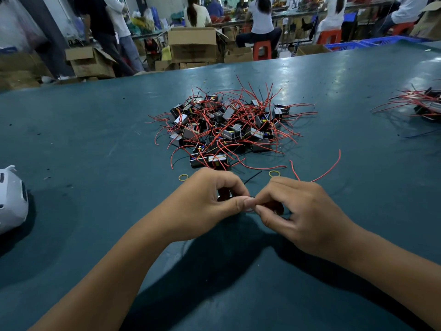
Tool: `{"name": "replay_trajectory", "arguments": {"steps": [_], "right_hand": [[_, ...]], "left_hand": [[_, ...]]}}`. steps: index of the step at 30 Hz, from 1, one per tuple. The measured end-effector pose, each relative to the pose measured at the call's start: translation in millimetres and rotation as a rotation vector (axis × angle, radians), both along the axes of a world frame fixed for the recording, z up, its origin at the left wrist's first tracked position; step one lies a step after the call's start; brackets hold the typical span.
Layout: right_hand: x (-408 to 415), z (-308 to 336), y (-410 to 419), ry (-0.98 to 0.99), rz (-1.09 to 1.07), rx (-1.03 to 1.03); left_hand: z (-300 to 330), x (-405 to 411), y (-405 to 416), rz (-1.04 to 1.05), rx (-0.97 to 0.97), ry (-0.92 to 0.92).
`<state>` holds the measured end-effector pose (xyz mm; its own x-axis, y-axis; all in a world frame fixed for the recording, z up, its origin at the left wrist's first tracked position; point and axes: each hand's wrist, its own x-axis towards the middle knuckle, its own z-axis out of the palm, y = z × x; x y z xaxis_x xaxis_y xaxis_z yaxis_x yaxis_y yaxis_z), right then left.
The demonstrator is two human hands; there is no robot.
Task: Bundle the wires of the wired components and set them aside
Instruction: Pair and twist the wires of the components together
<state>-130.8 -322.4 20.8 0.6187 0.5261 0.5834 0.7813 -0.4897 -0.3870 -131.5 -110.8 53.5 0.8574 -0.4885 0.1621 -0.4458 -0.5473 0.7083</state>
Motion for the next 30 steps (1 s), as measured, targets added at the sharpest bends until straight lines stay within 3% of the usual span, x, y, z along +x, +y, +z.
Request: {"name": "replay_trajectory", "arguments": {"steps": [7, 13, 19, 20, 25, 30], "right_hand": [[-1.0, -4.0, 2.0, -0.004, -0.012, 0.01], [-0.3, -2.0, 1.6, -0.14, -0.007, -0.09], [-1.8, 0.3, 0.5, -0.171, 0.011, -0.094], [-1.0, 0.3, 0.0, -0.148, 0.012, -0.073], [2.6, 1.0, -3.9, -0.036, -0.007, 0.031], [1.7, 3.0, -5.3, -0.018, 0.004, 0.03]], "left_hand": [[-1.2, -3.9, -3.8, 0.052, -0.053, 0.216], [-3.7, -3.4, -5.7, 0.146, -0.138, 0.375], [-5.7, -3.1, -9.1, 0.148, -0.335, 0.61], [-6.8, -1.2, -7.5, 0.143, -0.32, 0.536], [-5.0, 7.5, 7.1, -0.002, -0.026, -0.171], [-9.1, 11.3, 6.3, -0.092, 0.076, -0.439]]}}
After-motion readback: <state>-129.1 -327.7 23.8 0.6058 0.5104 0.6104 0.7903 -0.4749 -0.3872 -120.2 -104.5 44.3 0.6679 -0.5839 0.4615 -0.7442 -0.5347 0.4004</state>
